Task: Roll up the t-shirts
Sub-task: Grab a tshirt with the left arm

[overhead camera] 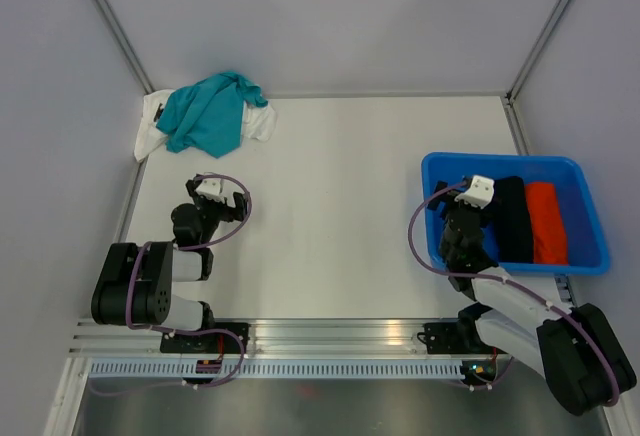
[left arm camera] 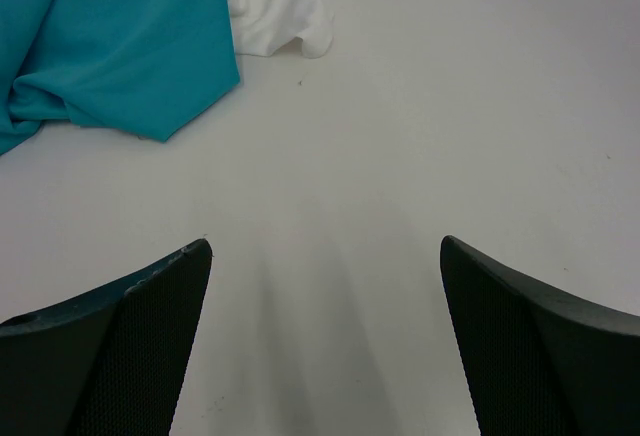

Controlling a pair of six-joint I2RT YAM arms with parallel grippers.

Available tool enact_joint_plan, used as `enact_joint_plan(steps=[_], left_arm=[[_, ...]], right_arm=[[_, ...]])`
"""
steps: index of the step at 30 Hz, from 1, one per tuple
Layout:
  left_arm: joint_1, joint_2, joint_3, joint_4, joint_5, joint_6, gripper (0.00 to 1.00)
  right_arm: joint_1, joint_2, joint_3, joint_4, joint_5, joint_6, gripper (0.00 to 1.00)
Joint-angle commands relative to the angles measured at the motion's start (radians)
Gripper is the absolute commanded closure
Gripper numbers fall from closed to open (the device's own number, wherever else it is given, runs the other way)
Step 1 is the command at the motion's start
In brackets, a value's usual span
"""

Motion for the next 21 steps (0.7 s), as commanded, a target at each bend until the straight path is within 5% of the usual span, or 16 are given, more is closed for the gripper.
enact_joint_plan(steps=[1, 6, 8, 11, 15, 21], left_arm=[[0.003, -0.001, 0.016, 0.026, -0.002, -0.038, 0.0], [0.005, -0.02, 0.04, -0.041, 0.007, -0.038, 0.0], [0.005, -0.155, 0.261, -0.529, 0.017, -0.034, 0.0], [0.005, -0.174, 0.603, -0.949, 0.004, -0.017, 0.0], [0.005, 0.036, 0.973, -1.301, -0.129, 0.095, 0.0], [0.008, 0.441, 1.297, -1.466, -0.244, 0.133, 0.0]], right_arm=[[-0.005, -0.061, 0.059, -0.05, 0.008, 0.021, 0.02], [-0.005, -0.102, 0.242, -0.352, -0.005, 0.093, 0.02], [-0.003, -0.104, 0.305, -0.485, -0.02, 0.107, 0.02], [-0.005, -0.104, 0.425, -0.597, -0.029, 0.139, 0.02], [-0.003, -0.107, 0.525, -0.687, -0.1, 0.184, 0.06], [-0.003, -0.099, 0.599, -0.717, -0.29, 0.172, 0.16]])
